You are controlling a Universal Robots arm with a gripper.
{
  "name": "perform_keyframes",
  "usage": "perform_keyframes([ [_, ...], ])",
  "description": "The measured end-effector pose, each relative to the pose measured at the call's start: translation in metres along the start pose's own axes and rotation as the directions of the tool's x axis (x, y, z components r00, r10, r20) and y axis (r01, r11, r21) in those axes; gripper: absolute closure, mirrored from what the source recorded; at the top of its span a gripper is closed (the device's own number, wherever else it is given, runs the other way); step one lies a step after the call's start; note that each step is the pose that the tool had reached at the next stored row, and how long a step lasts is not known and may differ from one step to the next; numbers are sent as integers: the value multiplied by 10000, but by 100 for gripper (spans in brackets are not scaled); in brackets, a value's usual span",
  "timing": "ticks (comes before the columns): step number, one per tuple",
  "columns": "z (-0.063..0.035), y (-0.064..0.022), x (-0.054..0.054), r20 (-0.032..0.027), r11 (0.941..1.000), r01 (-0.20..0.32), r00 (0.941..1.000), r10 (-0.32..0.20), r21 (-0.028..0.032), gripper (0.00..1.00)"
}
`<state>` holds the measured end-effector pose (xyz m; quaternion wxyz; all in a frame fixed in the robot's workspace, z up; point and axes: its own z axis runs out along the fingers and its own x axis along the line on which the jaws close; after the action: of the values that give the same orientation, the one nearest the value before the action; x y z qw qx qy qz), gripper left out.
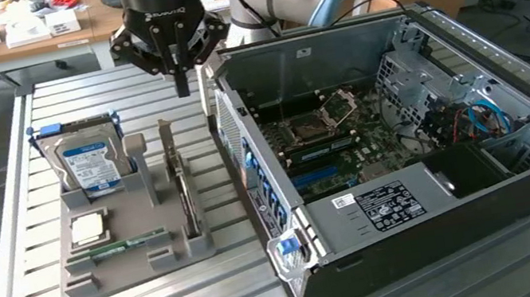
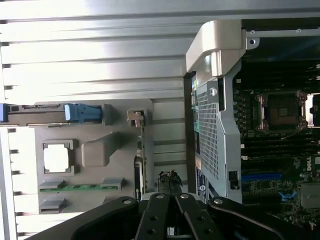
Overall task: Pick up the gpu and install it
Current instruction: 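Reach for the gpu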
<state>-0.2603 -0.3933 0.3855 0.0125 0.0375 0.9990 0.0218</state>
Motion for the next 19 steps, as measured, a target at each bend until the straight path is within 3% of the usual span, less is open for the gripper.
perform_keyframes([
  [12, 10, -5, 310, 0, 10000, -4, 10000, 4, 0, 89],
  [19, 13, -8, 363, -1, 10000, -5, 10000, 5, 1, 89],
])
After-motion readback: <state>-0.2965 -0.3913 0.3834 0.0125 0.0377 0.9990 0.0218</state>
